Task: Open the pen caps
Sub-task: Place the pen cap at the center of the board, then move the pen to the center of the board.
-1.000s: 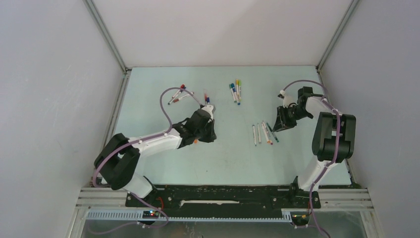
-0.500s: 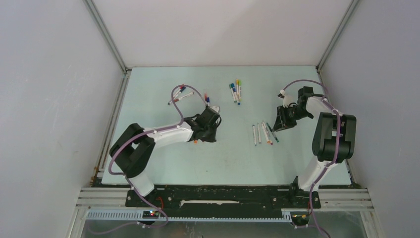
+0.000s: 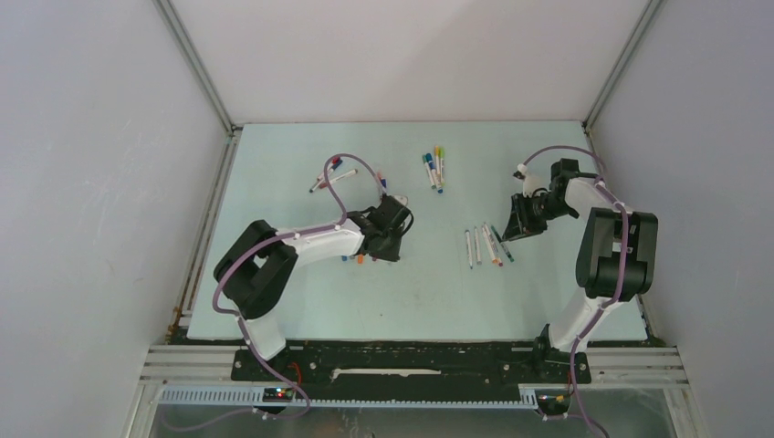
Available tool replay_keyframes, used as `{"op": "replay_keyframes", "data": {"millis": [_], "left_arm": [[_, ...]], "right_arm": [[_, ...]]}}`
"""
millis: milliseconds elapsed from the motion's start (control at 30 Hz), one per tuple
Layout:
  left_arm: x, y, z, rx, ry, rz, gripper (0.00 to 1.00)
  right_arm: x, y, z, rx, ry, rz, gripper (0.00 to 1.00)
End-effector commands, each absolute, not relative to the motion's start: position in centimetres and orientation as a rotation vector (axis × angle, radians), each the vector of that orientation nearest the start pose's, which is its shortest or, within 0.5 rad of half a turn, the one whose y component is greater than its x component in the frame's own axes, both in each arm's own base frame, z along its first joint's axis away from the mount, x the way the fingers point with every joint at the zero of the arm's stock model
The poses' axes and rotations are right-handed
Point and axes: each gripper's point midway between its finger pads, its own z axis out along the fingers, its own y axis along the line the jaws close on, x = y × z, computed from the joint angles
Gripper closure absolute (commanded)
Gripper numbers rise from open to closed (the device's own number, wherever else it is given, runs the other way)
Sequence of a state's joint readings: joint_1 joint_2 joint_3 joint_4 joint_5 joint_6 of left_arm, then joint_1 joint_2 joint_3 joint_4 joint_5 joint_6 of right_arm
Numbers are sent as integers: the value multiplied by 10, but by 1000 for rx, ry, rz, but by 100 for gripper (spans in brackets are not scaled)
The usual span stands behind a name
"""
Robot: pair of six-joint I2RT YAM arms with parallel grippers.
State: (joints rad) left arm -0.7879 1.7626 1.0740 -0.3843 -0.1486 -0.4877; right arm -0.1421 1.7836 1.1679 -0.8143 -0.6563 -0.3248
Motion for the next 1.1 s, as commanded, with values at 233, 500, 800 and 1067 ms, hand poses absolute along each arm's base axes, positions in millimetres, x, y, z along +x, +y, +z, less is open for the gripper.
{"op": "replay_keyframes", "data": {"millis": [233,500,800,1067], "left_arm": [[300,-280,95,318,2418,-321,67],[328,-242,195,189,2073,-218,58],[350,-184,250,-68,1821,-130,0],[384,-209,225,-43,2010,-343,0]], "right_arm": [[324,51,86,-343,2609,852,72],[324,52,96,-369,2569,857,72],[325,53,105,-387,2532,862,72],[324,53,106,-388,2528,866,72]]}}
